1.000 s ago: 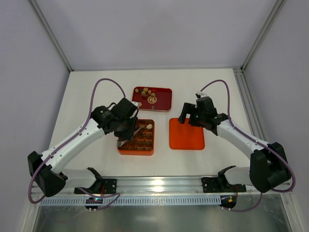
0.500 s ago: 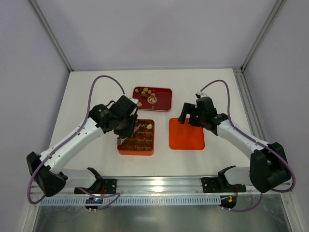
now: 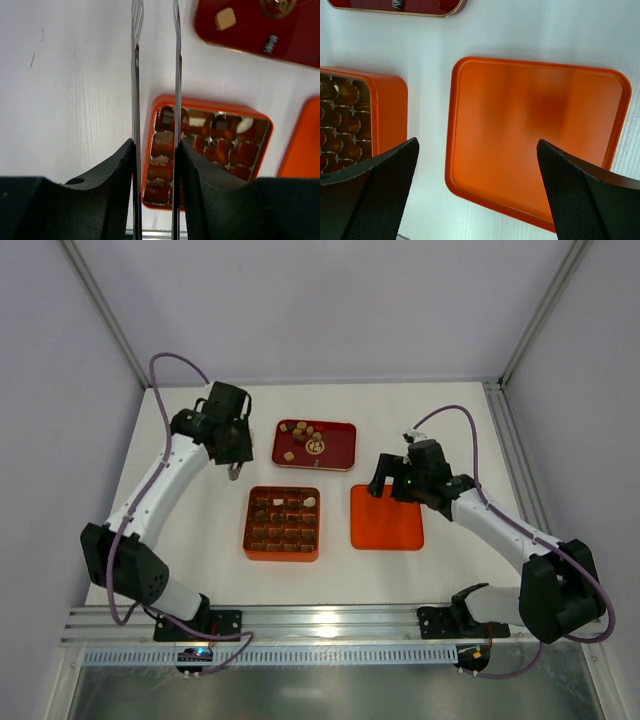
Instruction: Pack the chocolate
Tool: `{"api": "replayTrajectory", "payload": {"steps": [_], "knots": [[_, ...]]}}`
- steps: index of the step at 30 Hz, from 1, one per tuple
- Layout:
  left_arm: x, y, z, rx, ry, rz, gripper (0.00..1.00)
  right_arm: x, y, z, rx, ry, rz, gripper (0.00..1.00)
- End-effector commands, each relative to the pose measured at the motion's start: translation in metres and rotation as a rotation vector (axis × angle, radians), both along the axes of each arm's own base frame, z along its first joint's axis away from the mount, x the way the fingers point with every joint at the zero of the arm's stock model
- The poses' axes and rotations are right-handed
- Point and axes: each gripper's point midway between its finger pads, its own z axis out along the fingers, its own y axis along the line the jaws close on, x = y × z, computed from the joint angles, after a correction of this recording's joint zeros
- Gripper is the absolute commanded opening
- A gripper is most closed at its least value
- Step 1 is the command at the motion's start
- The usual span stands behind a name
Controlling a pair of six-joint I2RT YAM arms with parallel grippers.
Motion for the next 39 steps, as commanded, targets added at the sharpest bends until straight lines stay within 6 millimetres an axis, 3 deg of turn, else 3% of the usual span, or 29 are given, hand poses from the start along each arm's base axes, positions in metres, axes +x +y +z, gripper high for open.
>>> {"api": "replayTrajectory", "payload": {"steps": [1, 7, 10, 11, 15, 19, 21, 28, 33, 39], "knots": [[0.063, 0.028, -0.010, -0.036, -0.071, 0.145, 0.39, 0.004, 0.013, 0.039, 0.080, -0.090, 0.046, 1.00], [0.123, 0.073, -0.036, -0.022, -0.069, 0.266, 0.39, -0.006, 0.011, 0.043, 0.088, -0.103, 0.069, 1.00], [0.139, 0.090, -0.049, 0.022, -0.065, 0.284, 0.40, -0.010, 0.012, 0.043, 0.098, -0.103, 0.075, 1.00], [0.143, 0.093, -0.065, 0.037, -0.031, 0.286, 0.40, -0.010, 0.012, 0.043, 0.101, -0.104, 0.077, 1.00], [0.155, 0.112, -0.098, 0.071, 0.016, 0.321, 0.43, -0.013, 0.013, 0.044, 0.112, -0.104, 0.080, 1.00], [0.159, 0.123, -0.133, 0.074, 0.081, 0.351, 0.44, -0.012, 0.012, 0.049, 0.109, -0.114, 0.078, 1.00], [0.159, 0.125, -0.149, 0.078, 0.115, 0.353, 0.50, -0.012, 0.011, 0.050, 0.105, -0.118, 0.079, 1.00], [0.152, 0.132, -0.181, 0.095, 0.200, 0.350, 0.60, -0.015, 0.009, 0.046, 0.098, -0.109, 0.075, 1.00], [0.146, 0.132, -0.191, 0.104, 0.232, 0.347, 0.70, -0.015, 0.008, 0.042, 0.095, -0.100, 0.068, 1.00], [0.145, 0.135, -0.185, 0.113, 0.226, 0.340, 0.83, -0.015, 0.007, 0.038, 0.087, -0.093, 0.060, 1.00]]}}
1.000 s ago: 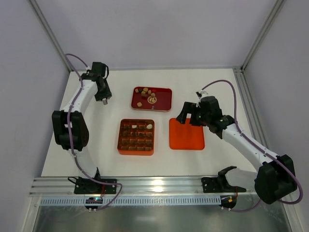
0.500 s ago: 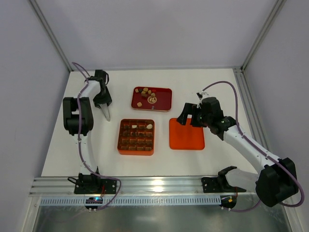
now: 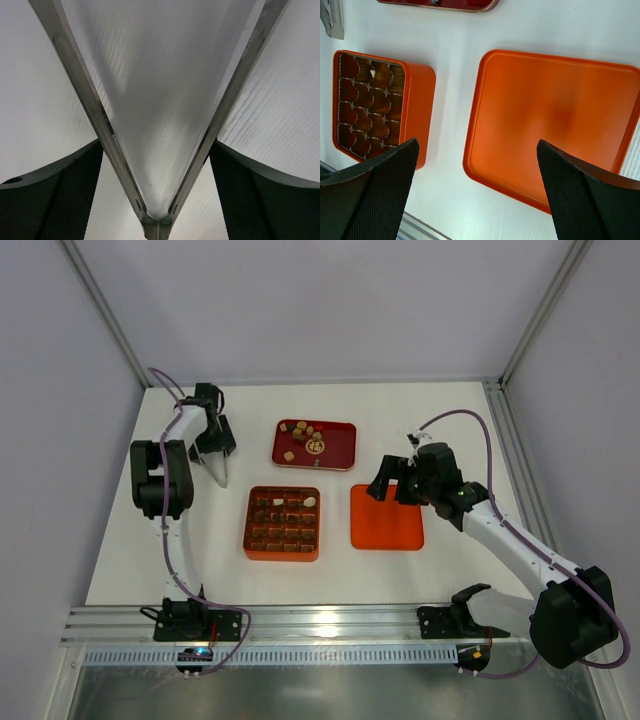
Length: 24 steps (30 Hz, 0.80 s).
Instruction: Pack the chocolate
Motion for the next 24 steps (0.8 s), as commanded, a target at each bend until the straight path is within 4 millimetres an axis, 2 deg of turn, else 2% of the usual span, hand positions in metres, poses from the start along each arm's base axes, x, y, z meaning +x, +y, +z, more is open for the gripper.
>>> {"api": "replayTrajectory", "payload": {"steps": [1, 4, 7, 11, 12, 14, 15, 17, 18, 21, 22, 23, 24], "knots": [[0.004, 0.006, 0.008, 0.022, -0.012, -0.007, 0.86, 0.005, -0.001, 0.008, 0.002, -0.038, -0.006, 1.00], [0.005, 0.006, 0.018, 0.023, -0.028, -0.012, 0.89, 0.006, -0.001, 0.010, 0.000, -0.041, -0.007, 1.00], [0.007, 0.009, 0.039, 0.031, -0.057, -0.011, 0.92, 0.008, -0.002, 0.013, -0.006, -0.045, -0.012, 1.00], [0.005, 0.009, 0.076, 0.036, -0.110, -0.010, 0.93, 0.011, -0.002, 0.022, -0.006, -0.063, -0.014, 1.00], [0.003, 0.008, 0.093, 0.026, -0.140, -0.010, 0.92, 0.011, -0.002, 0.023, -0.007, -0.063, -0.015, 1.00], [0.000, 0.004, 0.112, 0.010, -0.177, -0.014, 0.92, 0.012, -0.003, 0.028, -0.007, -0.075, -0.018, 1.00], [-0.004, 0.002, 0.130, -0.003, -0.211, -0.018, 0.92, 0.013, -0.003, 0.030, -0.008, -0.083, -0.018, 1.00], [-0.012, -0.010, 0.146, -0.042, -0.240, -0.040, 0.92, 0.014, -0.006, 0.032, -0.023, -0.084, -0.030, 1.00], [-0.019, -0.015, 0.166, -0.050, -0.280, -0.052, 0.92, 0.014, -0.007, 0.034, -0.028, -0.090, -0.035, 1.00], [-0.036, -0.041, 0.185, -0.107, -0.309, -0.119, 0.92, 0.016, -0.012, 0.033, -0.045, -0.088, -0.058, 1.00], [-0.045, -0.049, 0.201, -0.125, -0.346, -0.140, 0.92, 0.015, -0.013, 0.030, -0.052, -0.077, -0.066, 1.00], [-0.053, -0.065, 0.208, -0.156, -0.357, -0.187, 0.92, 0.015, -0.016, 0.027, -0.063, -0.068, -0.076, 1.00], [-0.060, -0.072, 0.212, -0.164, -0.362, -0.207, 0.92, 0.016, -0.020, 0.024, -0.082, -0.066, -0.096, 1.00]]}}
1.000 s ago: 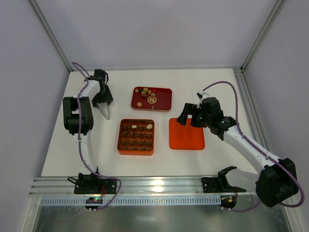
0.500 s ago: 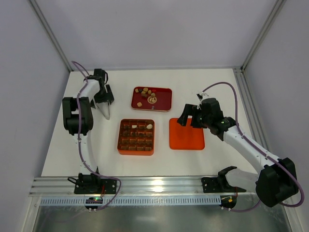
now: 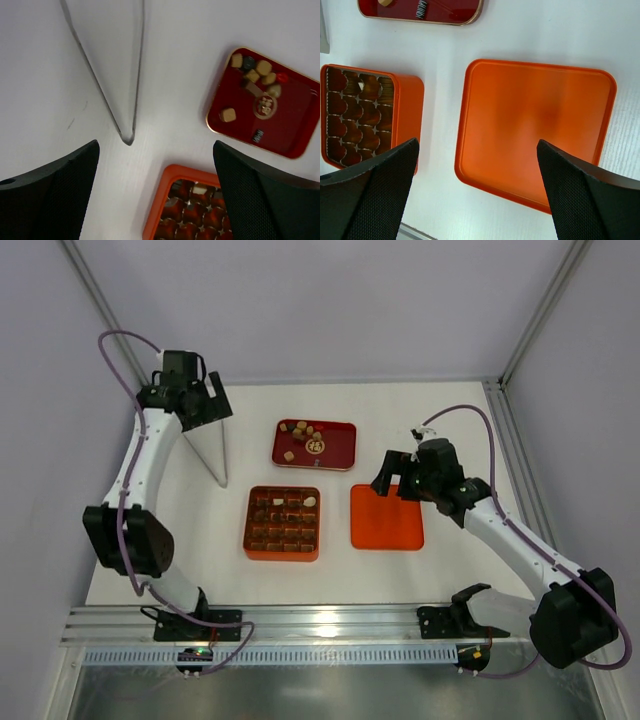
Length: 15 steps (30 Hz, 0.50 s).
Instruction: Pack the chocolate
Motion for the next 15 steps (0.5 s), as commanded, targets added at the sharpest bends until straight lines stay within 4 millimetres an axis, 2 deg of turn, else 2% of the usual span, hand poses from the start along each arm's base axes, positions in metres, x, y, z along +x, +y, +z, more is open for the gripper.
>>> {"api": "replayTrajectory", "payload": {"steps": [1, 2, 4, 6, 7, 8, 10, 11, 12, 14, 15], "knots": [[-0.040, -0.041, 0.024, -0.074, -0.028, -0.128, 0.92, 0.007, -0.013, 0.009, -0.051, -0.026, -0.058, 1.00], [-0.049, -0.058, 0.029, -0.110, -0.037, -0.181, 0.92, 0.006, -0.016, 0.007, -0.059, -0.019, -0.069, 1.00], [-0.070, -0.075, 0.038, -0.159, -0.064, -0.231, 0.92, 0.008, -0.032, -0.001, -0.114, -0.002, -0.134, 1.00], [-0.086, -0.108, 0.044, -0.242, -0.077, -0.328, 0.92, 0.008, -0.047, -0.006, -0.143, 0.016, -0.187, 1.00], [-0.094, -0.117, 0.041, -0.251, -0.067, -0.351, 0.92, 0.009, -0.054, -0.008, -0.154, 0.026, -0.210, 0.98], [-0.107, -0.135, 0.045, -0.269, -0.073, -0.407, 0.92, 0.010, -0.066, -0.012, -0.161, 0.042, -0.248, 0.97], [-0.118, -0.159, 0.048, -0.313, -0.082, -0.459, 0.91, 0.006, -0.079, -0.024, -0.173, 0.083, -0.287, 0.95], [-0.127, -0.170, 0.042, -0.330, -0.072, -0.486, 0.91, 0.005, -0.084, -0.027, -0.173, 0.097, -0.306, 0.95], [-0.139, -0.192, 0.040, -0.348, -0.067, -0.548, 0.91, 0.005, -0.090, -0.031, -0.171, 0.109, -0.330, 0.94], [-0.145, -0.219, 0.028, -0.380, -0.052, -0.585, 0.91, 0.003, -0.093, -0.034, -0.159, 0.117, -0.356, 0.94], [-0.155, -0.237, 0.020, -0.380, -0.029, -0.626, 0.89, 0.003, -0.094, -0.034, -0.153, 0.114, -0.366, 0.94]]}}
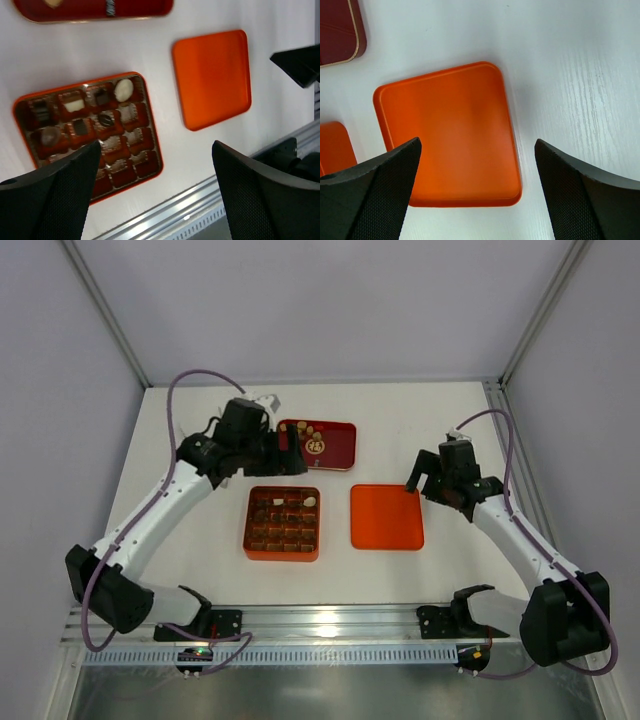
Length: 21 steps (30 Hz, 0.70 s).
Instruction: Pack the chocolate
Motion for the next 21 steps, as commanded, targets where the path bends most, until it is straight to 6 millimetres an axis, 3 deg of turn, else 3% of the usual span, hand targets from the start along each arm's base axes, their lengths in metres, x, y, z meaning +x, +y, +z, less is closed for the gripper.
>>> {"api": "replayTrajectory", "payload": {"steps": [1, 9, 12, 13, 16, 21], "knots": [[-0.011, -0.057, -0.003, -0.090, -0.012, -0.086, 0.89, -0.005, -0.009, -0.007, 0.000, 0.012, -0.062, 0.94], [-0.001, -0.125, -0.084, -0.022, 0.064, -0.117, 0.72, -0.008, -0.005, -0.014, 0.031, 0.019, -0.064, 0.94], [0.001, -0.139, -0.109, 0.030, 0.082, -0.118, 0.65, -0.008, -0.005, -0.015, 0.027, 0.019, -0.059, 0.94], [0.001, -0.142, -0.128, 0.061, 0.109, -0.118, 0.63, -0.008, -0.005, -0.014, 0.025, 0.016, -0.053, 0.94], [0.000, -0.151, -0.158, 0.095, 0.151, -0.124, 0.55, -0.007, -0.008, -0.011, 0.019, 0.004, -0.050, 0.94], [-0.004, -0.166, -0.177, 0.101, 0.155, -0.150, 0.54, -0.006, -0.013, -0.008, 0.021, -0.010, -0.050, 0.94]]}}
